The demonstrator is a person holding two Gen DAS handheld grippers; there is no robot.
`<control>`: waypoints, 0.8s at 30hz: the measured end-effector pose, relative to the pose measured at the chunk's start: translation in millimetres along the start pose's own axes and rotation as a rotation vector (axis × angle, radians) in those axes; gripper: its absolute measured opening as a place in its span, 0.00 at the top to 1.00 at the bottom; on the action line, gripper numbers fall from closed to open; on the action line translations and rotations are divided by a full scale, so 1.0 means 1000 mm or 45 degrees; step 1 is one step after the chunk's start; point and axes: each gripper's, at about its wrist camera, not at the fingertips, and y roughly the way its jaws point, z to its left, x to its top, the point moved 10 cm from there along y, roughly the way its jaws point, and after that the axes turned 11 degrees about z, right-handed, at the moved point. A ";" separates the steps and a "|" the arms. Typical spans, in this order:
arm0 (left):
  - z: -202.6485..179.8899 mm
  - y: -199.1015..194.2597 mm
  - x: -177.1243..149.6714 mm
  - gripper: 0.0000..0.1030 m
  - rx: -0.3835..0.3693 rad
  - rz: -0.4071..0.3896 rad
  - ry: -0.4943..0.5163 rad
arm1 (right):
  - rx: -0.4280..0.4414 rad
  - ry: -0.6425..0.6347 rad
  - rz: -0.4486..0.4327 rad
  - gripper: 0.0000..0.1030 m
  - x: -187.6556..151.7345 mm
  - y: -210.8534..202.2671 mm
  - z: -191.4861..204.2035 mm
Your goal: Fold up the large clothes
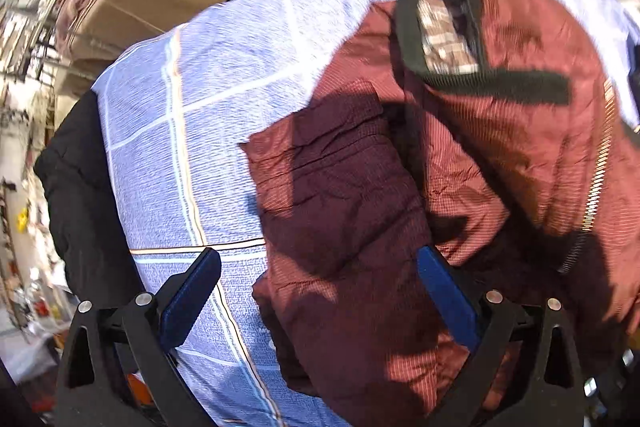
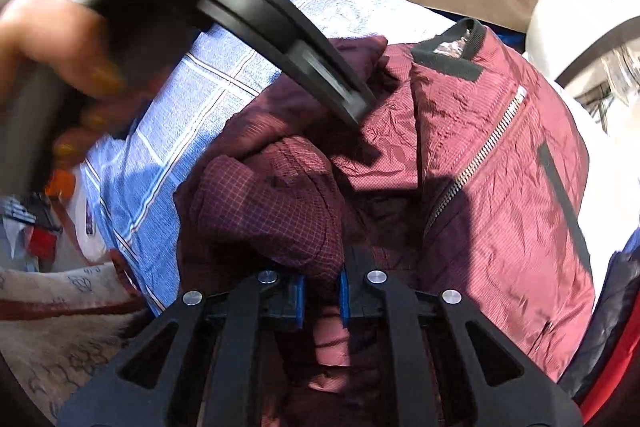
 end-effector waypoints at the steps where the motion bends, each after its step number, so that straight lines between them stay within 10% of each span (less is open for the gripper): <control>1: -0.003 -0.001 0.004 0.19 0.035 0.002 0.005 | 0.004 0.013 -0.001 0.87 -0.002 0.000 0.001; 3: 0.001 0.008 0.000 0.56 0.181 0.022 0.009 | 0.011 0.026 -0.008 0.87 -0.006 -0.002 0.004; 7: 0.010 0.022 -0.021 1.00 -0.004 0.083 -0.044 | 0.015 0.040 -0.035 0.87 -0.011 -0.009 0.005; 17: 0.162 -0.022 -0.073 1.00 -0.374 -0.096 -0.515 | 0.124 0.147 -0.279 0.88 0.034 -0.092 -0.014; 19: 0.166 -0.041 -0.071 0.85 -0.398 -0.128 -0.543 | 0.096 0.121 -0.297 0.88 0.045 -0.101 -0.013; 21: 0.156 -0.057 -0.061 0.20 -0.423 -0.179 -0.536 | 0.063 0.056 -0.278 0.88 0.047 -0.097 -0.001; 24: 0.110 -0.076 -0.040 0.07 -0.437 -0.237 -0.380 | 0.053 -0.003 -0.208 0.88 0.037 -0.079 0.015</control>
